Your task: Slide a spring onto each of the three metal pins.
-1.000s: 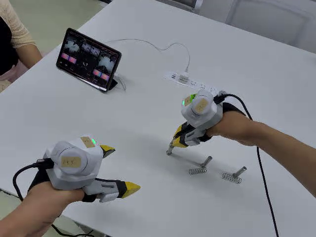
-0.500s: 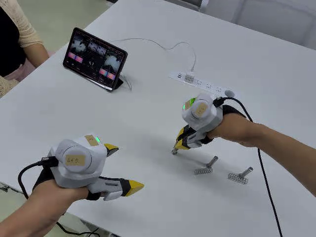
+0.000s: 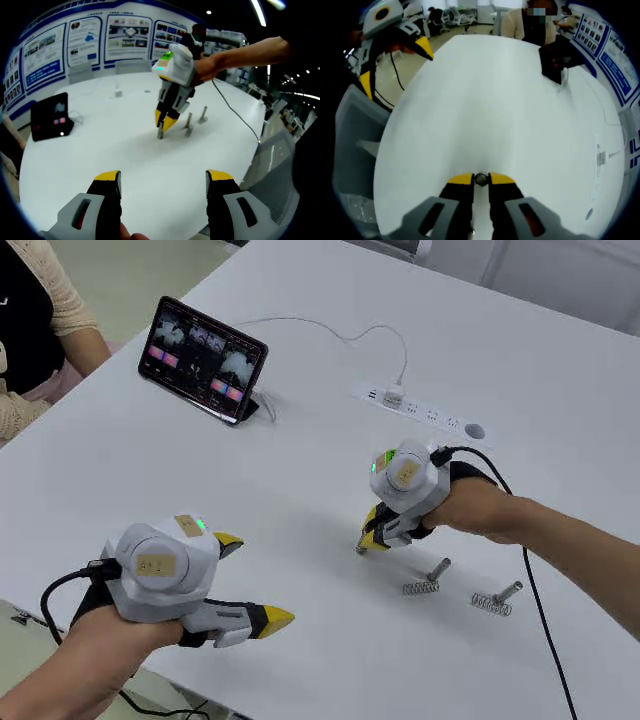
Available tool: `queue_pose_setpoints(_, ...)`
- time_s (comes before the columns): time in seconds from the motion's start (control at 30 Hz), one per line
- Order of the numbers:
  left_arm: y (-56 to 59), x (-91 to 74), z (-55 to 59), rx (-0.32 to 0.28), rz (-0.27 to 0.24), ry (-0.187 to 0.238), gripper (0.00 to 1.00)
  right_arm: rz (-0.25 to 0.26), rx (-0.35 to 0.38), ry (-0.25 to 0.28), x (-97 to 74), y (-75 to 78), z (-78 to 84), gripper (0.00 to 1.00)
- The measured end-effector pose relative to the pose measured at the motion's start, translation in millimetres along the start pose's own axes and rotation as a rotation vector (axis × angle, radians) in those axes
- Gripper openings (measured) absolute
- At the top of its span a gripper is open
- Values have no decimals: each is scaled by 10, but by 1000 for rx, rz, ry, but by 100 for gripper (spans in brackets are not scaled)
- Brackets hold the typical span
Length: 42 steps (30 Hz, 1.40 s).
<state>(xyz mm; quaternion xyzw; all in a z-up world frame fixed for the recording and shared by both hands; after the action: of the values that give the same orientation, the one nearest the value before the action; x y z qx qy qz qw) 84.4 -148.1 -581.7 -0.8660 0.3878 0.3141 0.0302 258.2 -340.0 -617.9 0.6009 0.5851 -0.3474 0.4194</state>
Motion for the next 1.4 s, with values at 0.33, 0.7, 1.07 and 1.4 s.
queue_pose_setpoints(0.33, 20, -6, 9, -4, 1, 3, 70, -1, 8, 1, 51, 9, 27, 13)
queue_pose_setpoints(0.7, 36, -4, -6, 2, 3, 4, 70, 14, 50, 18, -39, 11, 30, 36)
queue_pose_setpoints(1.07, 90, 32, -74, 18, 16, 12, 70, 43, 90, 33, -177, 14, 85, 48)
queue_pose_setpoints(1.4, 105, 37, -99, 27, 22, 17, 71, 52, 164, 61, -268, -29, 171, 48)
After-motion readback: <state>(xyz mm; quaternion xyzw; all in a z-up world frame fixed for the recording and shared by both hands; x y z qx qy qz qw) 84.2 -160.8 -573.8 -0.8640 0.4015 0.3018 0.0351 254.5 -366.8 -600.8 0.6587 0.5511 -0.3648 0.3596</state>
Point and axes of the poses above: the centre of the closed fingertips' face, and the gripper's own axes: x roughly forward along the fingers, y roughly to its right, z roughly out of its underside, the point moved 10 cm from there along -x, roughly backward along the fingers, and after that the axes turned 6 degrees about z, right-handed, at the moved point
